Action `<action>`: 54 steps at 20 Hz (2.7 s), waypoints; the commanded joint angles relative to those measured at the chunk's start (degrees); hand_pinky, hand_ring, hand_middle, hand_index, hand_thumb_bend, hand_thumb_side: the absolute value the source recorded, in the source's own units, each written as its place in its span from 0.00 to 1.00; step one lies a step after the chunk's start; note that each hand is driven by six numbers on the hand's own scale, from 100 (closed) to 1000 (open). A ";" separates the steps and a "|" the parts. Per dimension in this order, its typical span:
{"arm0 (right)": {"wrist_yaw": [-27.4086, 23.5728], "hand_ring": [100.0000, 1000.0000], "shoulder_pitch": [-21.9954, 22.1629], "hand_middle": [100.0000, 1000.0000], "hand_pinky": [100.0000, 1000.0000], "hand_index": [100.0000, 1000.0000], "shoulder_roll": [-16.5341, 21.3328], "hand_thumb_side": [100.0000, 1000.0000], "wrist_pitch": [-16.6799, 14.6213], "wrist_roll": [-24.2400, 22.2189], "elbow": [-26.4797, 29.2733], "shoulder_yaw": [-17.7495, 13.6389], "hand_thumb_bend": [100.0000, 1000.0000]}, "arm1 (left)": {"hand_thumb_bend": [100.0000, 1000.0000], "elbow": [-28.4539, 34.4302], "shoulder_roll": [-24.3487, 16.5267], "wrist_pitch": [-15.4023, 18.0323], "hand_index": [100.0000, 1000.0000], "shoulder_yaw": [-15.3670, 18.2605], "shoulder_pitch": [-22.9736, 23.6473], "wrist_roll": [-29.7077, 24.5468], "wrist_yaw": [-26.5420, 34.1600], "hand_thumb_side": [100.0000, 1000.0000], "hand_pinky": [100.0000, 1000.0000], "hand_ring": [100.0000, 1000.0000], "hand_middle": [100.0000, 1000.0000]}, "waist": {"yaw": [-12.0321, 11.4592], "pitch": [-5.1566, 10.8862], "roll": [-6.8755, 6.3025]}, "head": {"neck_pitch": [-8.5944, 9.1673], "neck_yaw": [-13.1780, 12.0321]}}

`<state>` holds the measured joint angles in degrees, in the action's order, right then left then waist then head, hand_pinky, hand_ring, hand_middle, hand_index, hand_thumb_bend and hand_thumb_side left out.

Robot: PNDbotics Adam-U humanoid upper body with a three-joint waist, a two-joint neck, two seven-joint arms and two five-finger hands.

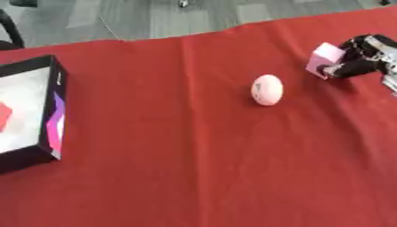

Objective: Pick up the objects with one hand, pass them to the other hand, and then place them into the box on the other side of the table.

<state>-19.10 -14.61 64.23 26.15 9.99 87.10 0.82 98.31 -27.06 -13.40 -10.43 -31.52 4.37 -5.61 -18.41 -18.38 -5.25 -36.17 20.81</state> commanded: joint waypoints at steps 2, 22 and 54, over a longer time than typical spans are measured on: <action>-1.68 0.69 -0.23 0.36 0.67 0.47 1.92 0.00 -0.10 1.04 2.63 -0.47 0.00 | 0.00 0.78 -1.38 -0.03 0.74 0.48 0.02 -0.07 0.02 0.67 0.79 0.76 0.68 | 0.35 2.00 -0.18 | -0.74 -0.33; -4.56 0.66 1.21 0.36 0.62 0.48 2.11 0.00 -5.34 7.46 26.94 -1.08 0.00 | 0.00 -0.50 -4.06 -0.71 0.73 1.89 1.93 1.62 0.08 0.63 0.79 0.76 0.68 | 3.91 8.35 -0.51 | -4.75 -3.33; 13.74 0.65 -5.31 0.38 0.61 0.50 -16.24 0.00 -8.70 2.75 27.50 11.01 0.00 | 0.00 1.58 -9.33 0.27 0.73 1.15 -5.96 -0.70 2.64 0.52 0.78 0.75 0.67 | 5.56 13.18 -0.29 | -6.74 -5.97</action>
<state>-6.21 -19.00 47.36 17.48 13.08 113.72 11.91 98.68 -34.05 -13.35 -9.25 -36.34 4.41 -3.09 -12.76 -7.11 -5.25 -43.15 15.00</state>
